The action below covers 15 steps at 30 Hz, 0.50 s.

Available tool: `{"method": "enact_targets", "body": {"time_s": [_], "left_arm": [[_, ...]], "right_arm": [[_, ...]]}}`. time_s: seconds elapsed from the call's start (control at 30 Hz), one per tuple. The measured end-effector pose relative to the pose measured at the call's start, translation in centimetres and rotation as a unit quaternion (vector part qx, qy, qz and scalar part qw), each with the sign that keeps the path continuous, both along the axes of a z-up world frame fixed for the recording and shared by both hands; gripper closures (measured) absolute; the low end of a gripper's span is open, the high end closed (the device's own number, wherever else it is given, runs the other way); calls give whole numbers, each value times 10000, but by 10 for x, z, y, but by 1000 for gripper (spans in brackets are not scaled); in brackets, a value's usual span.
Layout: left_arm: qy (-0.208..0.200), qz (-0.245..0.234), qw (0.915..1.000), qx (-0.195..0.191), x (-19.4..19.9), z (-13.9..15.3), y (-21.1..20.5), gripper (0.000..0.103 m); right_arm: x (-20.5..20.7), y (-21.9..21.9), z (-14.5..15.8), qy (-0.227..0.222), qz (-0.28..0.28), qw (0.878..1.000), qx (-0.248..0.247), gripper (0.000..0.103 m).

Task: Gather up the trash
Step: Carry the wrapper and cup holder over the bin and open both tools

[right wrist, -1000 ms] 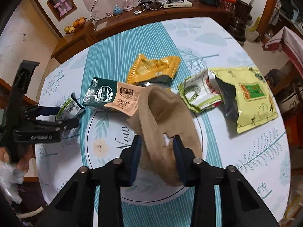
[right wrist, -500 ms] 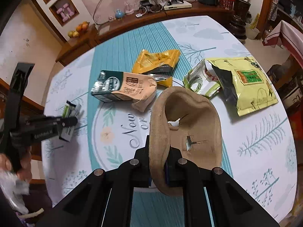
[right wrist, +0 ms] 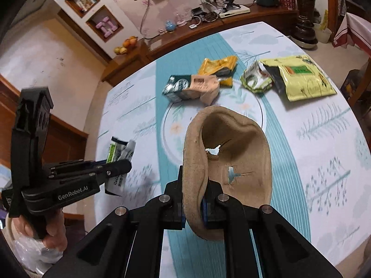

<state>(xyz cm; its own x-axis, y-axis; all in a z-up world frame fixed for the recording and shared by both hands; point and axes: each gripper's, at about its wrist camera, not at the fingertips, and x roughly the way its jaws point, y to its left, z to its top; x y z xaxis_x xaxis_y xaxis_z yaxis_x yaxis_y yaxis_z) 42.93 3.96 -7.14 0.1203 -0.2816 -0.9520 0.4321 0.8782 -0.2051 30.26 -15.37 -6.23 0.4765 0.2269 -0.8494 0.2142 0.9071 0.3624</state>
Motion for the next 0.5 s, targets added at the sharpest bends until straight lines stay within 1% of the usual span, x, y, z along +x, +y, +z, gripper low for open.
{"method": "enact_targets", "body": {"time_s": [0.03,0.17,0.23,0.33,0.4,0.47,0.5], "left_arm": [[-7,21,10000,-27,-5,8,4,93],[-95,177,9997,-117,-48,35,2,93],[-158,248,9995,-149,-70,42,0,93],[-297,361,9988,-127,-108,53,-6,93],[-390,510,9978,-170,-141,62,-12,93],[-450,646,9967,-207,-165,66,-15,93],[-485,766,9956,-244,-185,69,-18,93]], "right_arm": [[-12,1,4,-30,53,10000,32,94],[-62,0,20,-179,298,9993,111,94],[-90,-3,28,-261,445,9986,155,94],[-129,-10,35,-358,685,9968,188,94],[-159,-17,40,-431,853,9952,206,94],[-183,-25,43,-487,963,9939,240,94],[-197,-30,45,-515,1023,9931,264,94]]}}
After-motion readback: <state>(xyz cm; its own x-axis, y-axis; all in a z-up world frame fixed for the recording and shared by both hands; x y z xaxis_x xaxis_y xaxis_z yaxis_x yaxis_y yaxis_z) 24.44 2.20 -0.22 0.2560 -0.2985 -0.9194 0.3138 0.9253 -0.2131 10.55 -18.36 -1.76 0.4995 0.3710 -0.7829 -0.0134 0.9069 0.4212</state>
